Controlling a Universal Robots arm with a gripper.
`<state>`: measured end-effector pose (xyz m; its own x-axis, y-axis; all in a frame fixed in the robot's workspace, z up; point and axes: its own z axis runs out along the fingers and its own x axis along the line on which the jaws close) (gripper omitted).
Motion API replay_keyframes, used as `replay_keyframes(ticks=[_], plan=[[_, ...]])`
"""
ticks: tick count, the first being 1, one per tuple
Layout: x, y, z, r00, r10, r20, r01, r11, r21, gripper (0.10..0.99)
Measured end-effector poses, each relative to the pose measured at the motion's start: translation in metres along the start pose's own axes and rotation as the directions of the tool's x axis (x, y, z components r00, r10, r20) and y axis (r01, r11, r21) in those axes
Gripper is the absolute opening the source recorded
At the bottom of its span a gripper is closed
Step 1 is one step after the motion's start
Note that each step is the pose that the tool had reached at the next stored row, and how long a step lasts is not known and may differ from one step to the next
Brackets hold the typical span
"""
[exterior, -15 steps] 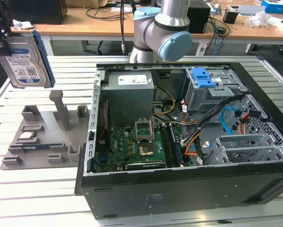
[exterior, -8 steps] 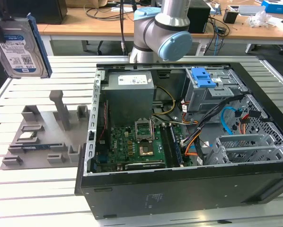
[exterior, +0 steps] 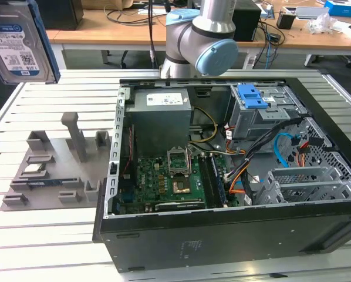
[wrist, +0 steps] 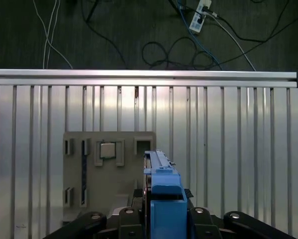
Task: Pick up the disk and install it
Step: 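Pick up the disk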
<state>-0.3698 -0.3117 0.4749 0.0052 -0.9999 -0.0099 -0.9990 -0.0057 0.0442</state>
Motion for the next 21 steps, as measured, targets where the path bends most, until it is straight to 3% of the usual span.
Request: replay_keyframes(ticks=[8,10,12,13,16,21], plan=[[-0.0029,0.0013,-0.0309,1.0,0.0,0.0001,0.0,1.0,0.0,0.369],[-0.0041,0.0019,-0.0444,1.0,0.0,-0.0001,0.0,1.0,0.0,0.369],[-0.0046,0.0022,-0.0514,1.0,0.0,-0.0001,0.0,1.0,0.0,0.369],[-0.0053,0.0026,-0.06,1.0,0.0,0.0,0.0,1.0,0.0,0.369],[-0.0064,0.0032,-0.0742,1.0,0.0,0.0,0.0,1.0,0.0,0.369],[-0.0074,0.0039,-0.0902,1.0,0.0,-0.0001,0.0,1.0,0.0,0.369]])
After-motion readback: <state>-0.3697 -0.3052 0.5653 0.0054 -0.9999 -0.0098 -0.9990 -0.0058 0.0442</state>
